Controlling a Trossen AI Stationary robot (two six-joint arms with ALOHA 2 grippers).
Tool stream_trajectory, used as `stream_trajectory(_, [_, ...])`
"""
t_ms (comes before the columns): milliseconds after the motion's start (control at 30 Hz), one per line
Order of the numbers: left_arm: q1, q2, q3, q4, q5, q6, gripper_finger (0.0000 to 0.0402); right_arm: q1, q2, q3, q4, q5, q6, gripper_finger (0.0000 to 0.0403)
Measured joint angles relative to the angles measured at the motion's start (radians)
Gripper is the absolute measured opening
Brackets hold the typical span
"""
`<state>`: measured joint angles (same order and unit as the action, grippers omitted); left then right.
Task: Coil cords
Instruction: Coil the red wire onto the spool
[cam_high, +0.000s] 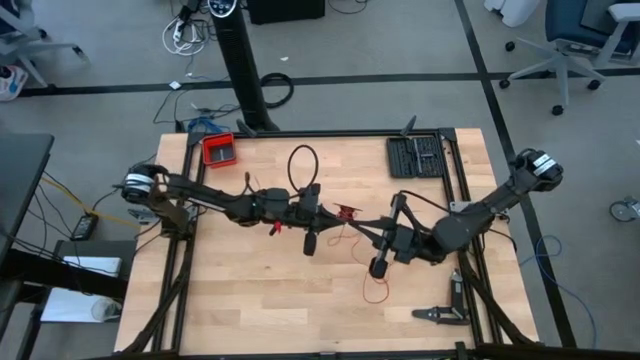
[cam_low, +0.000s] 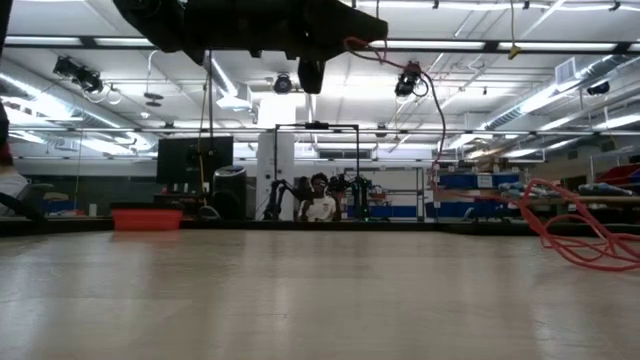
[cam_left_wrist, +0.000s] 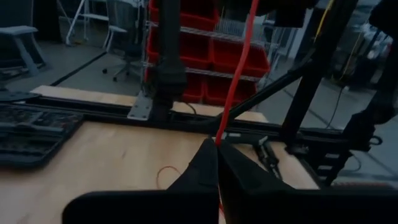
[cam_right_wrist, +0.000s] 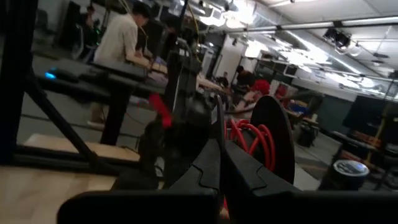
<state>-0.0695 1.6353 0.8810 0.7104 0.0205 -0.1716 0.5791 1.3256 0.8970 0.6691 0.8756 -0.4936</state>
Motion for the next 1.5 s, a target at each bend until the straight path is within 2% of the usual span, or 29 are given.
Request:
stream_trajectory(233, [0.004, -0.121, 0.000, -0.212, -0.020, 0.068, 0.0000, 0.086, -0.005, 0.000, -0.080, 0.165, -0.004, 0.0003])
stream_trajectory(333, [0.004, -0.175, 0.000, -0.291, -0.020, 0.093, 0.0000, 0.105, -0.005, 0.000, -0.158, 0.233, 0.046, 0.0003])
stream_trajectory(467, [-0.001, -0.235, 0.000, -0.384, -0.022, 0.123, 0.0000, 0.112, -0.005, 0.000, -0.301, 0.258, 0.207, 0.0003])
stream_trajectory(633, [-0.031, -0.260, 0.000, -0.447, -0.022, 0.181, 0.0000, 0.083, -0.005, 0.000, -0.562, 0.241, 0.502, 0.0003])
stream_trajectory(767, [-0.044, -0.260, 0.000, -0.458, -0.019, 0.199, 0.0000, 0.040, -0.005, 0.000, -0.742, 0.153, 0.733, 0.0003])
stream_trajectory(900, [-0.045, -0.260, 0.000, -0.451, -0.024, 0.217, 0.0000, -0.023, -0.005, 0.000, -0.821, -0.024, 0.851, 0.0003])
stream_trajectory(1033, [-0.045, -0.260, 0.013, -0.440, -0.044, 0.231, 0.0000, -0.087, -0.005, 0.000, -0.809, -0.220, 0.870, 0.0003])
stream_trajectory(1200, [-0.066, -0.260, 0.016, -0.455, -0.058, 0.346, 0.0000, -0.138, -0.005, 0.000, -0.774, -0.392, 0.844, 0.0003])
stream_trajectory(1333, [-0.087, -0.260, 0.018, -0.468, -0.111, 0.420, 0.0000, -0.178, -0.004, 0.000, -0.736, -0.558, 0.850, 0.0003])
stream_trajectory(1500, [-0.100, -0.260, 0.018, -0.509, -0.110, 0.435, 0.0000, -0.213, -0.004, 0.000, -0.738, -0.689, 0.867, 0.0003])
